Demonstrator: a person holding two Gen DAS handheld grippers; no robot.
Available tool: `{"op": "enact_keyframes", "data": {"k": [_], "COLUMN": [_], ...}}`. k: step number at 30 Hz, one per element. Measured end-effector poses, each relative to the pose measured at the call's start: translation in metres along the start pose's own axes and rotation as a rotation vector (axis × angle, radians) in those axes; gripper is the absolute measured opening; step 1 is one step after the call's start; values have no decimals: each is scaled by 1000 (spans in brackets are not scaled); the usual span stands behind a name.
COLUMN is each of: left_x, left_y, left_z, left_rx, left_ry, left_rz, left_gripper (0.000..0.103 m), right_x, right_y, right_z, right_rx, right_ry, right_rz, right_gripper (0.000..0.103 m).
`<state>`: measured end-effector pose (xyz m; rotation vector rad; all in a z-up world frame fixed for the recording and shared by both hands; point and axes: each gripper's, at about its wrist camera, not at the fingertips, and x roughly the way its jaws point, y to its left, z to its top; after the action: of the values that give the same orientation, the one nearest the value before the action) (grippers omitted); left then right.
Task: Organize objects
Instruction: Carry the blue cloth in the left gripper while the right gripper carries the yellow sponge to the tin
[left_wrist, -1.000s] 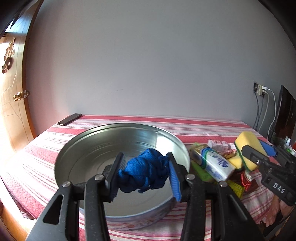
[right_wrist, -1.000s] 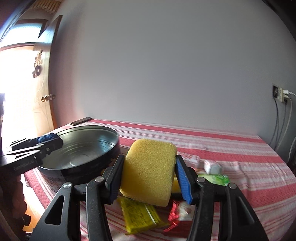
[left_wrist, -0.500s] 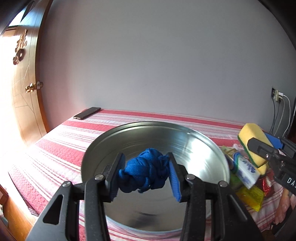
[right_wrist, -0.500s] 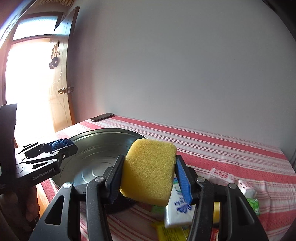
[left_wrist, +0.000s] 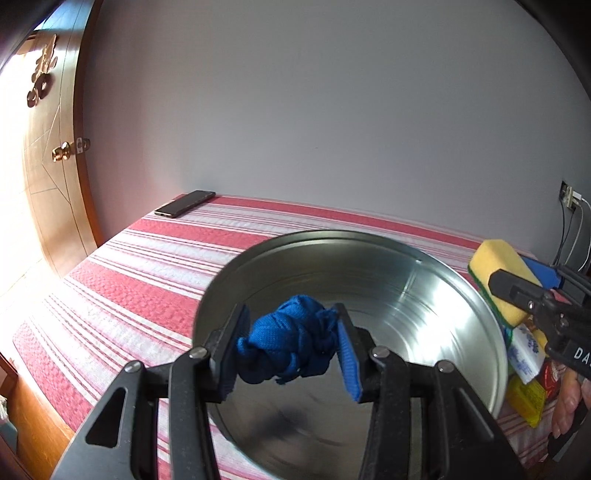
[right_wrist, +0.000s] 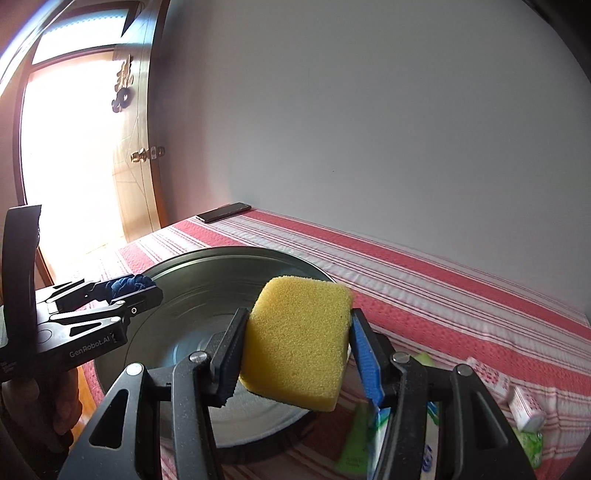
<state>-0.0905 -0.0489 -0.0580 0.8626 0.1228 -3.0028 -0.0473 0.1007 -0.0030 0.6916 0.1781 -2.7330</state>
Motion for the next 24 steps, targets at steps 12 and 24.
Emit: {"op": "enact_keyframes", "data": {"k": [12, 24], "left_x": [25, 56], "left_y": [14, 18], "left_z": [27, 44], "left_rx": [43, 68], "left_ry": [53, 155], "left_rz": [11, 18], "left_gripper": [45, 45], "right_x": [42, 77], "right_y": [10, 3], "right_z": [26, 34], "right_rx": [-24, 9], "right_ry": [67, 133], "right_rz": [24, 31], "right_gripper": [56, 56]}}
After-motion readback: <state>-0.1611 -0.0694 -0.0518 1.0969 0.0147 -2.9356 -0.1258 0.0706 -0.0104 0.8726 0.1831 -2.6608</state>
